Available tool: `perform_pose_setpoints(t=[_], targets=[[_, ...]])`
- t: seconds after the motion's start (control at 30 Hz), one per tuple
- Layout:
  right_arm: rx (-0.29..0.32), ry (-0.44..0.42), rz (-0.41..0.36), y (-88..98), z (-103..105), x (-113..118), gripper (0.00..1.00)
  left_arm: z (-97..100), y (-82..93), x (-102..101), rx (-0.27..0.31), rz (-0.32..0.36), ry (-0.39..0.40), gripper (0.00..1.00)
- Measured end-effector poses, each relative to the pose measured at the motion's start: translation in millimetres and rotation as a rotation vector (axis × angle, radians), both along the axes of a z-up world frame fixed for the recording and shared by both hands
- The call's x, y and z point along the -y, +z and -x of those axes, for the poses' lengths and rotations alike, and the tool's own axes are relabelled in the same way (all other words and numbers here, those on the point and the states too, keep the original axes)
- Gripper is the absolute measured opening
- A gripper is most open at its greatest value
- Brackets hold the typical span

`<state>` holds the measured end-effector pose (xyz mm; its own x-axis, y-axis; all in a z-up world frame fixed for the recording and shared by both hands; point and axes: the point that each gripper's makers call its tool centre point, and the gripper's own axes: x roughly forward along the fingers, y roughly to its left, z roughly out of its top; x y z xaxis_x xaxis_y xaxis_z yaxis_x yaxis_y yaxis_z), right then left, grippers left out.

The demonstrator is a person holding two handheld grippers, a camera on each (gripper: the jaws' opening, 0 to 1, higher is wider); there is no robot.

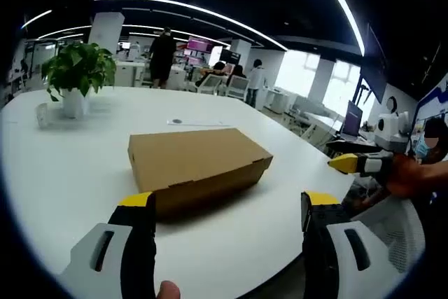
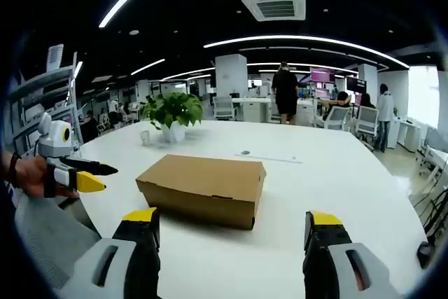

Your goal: Operate the shoe box by opening the lid, removing the specified soft item, and placing it in the target area until the item is outside and the box remains undamaged.

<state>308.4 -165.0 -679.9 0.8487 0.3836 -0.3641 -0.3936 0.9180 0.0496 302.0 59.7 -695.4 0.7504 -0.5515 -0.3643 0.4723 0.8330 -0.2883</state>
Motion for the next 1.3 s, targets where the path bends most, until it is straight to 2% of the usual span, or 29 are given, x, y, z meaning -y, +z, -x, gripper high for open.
perform_pose_setpoints(t=[1.3], targets=[[0.014,-0.019,-0.005,2.8,-0.8,4.6,0.84,0.6,0.2,0.4,-0.006,0.013,0.009,0.88]])
